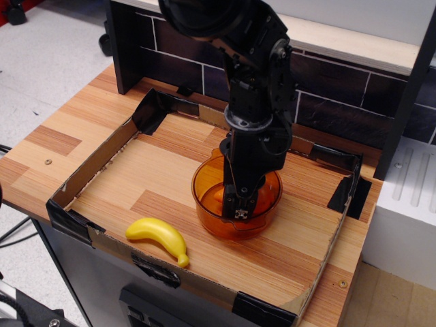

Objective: Take carrot out of pot

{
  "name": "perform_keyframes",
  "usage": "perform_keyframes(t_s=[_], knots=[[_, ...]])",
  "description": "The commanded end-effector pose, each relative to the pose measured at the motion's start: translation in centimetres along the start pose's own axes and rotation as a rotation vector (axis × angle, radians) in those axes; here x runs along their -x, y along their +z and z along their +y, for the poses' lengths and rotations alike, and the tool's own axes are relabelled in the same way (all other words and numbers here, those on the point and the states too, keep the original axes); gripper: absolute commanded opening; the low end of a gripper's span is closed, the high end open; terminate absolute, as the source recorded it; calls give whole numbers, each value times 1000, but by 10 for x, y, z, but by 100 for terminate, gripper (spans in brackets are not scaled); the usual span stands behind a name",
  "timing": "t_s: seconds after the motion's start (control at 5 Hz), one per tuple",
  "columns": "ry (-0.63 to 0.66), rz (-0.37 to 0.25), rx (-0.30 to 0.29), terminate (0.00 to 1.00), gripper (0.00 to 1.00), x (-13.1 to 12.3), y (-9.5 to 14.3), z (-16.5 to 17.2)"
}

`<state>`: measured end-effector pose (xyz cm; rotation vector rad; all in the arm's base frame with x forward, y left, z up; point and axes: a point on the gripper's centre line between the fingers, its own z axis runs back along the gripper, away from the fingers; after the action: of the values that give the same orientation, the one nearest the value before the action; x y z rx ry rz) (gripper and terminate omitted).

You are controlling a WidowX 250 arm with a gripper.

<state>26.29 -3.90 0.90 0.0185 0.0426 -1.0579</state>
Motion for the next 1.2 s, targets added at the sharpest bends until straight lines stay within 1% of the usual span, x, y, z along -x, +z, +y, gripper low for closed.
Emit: perform_keyframes(t_s=[0.0, 0.2, 0.4, 0.6, 0.8, 1.0], knots=[[19, -38, -38, 0, 0, -3, 14, 13], [44, -70, -60, 0, 0, 0, 32, 16], [68, -117, -91, 0, 0, 1, 60, 21], [115, -178, -134, 0, 0, -7, 86, 25], [156, -181, -89, 0, 0, -37, 91, 27], [202, -152, -69, 0, 0, -61, 80, 33]])
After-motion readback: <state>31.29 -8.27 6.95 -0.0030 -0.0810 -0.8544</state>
